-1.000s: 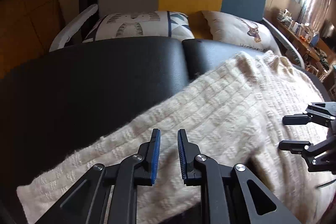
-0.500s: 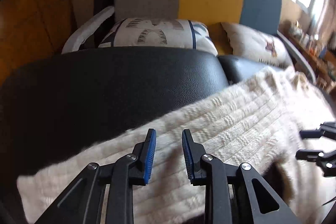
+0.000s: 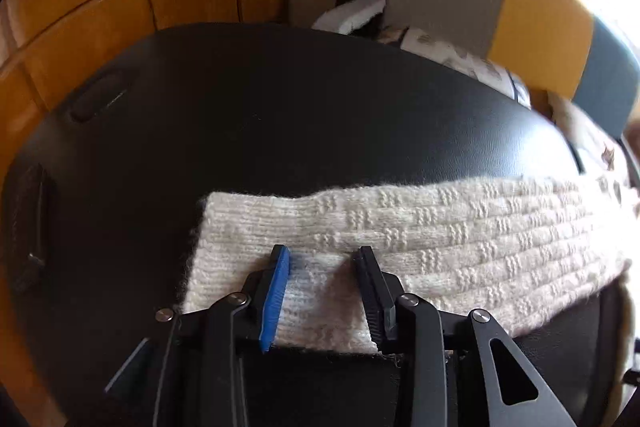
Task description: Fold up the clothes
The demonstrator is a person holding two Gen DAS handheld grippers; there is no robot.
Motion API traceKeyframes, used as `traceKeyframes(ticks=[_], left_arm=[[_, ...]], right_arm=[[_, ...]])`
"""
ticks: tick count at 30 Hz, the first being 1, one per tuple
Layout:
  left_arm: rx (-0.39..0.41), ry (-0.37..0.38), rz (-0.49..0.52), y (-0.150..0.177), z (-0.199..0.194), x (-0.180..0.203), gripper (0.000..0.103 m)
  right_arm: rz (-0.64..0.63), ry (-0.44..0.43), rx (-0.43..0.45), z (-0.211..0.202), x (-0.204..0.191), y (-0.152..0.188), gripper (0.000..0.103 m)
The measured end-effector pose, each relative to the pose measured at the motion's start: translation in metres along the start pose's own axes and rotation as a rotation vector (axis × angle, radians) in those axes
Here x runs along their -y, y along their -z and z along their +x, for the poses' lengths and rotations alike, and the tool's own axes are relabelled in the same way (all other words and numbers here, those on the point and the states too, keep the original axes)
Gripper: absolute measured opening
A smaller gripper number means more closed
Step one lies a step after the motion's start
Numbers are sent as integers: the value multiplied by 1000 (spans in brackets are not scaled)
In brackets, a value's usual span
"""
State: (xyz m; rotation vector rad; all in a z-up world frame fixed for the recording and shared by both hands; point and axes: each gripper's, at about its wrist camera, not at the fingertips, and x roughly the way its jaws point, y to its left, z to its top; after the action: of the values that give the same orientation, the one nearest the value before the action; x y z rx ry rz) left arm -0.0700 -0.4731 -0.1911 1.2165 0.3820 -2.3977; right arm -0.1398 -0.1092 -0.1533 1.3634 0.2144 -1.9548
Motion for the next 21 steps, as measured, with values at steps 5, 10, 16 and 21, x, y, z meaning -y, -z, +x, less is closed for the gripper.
traceKeyframes(ticks=[5,10,16,21], left_arm=[[-25,-53,-66,-19,5,-14,37],[-7,122,-153,-12,-44,3,37],[-149,592,52,71,-108,104,38],[-241,682,246,145,-143,177,38]], right_arm=[[159,-175,44,-8,11,1,58],[242,-155,142,-56,34,39,58],[390,-16,159,-101,80,114,58],[532,61,184,-126,116,176,58]])
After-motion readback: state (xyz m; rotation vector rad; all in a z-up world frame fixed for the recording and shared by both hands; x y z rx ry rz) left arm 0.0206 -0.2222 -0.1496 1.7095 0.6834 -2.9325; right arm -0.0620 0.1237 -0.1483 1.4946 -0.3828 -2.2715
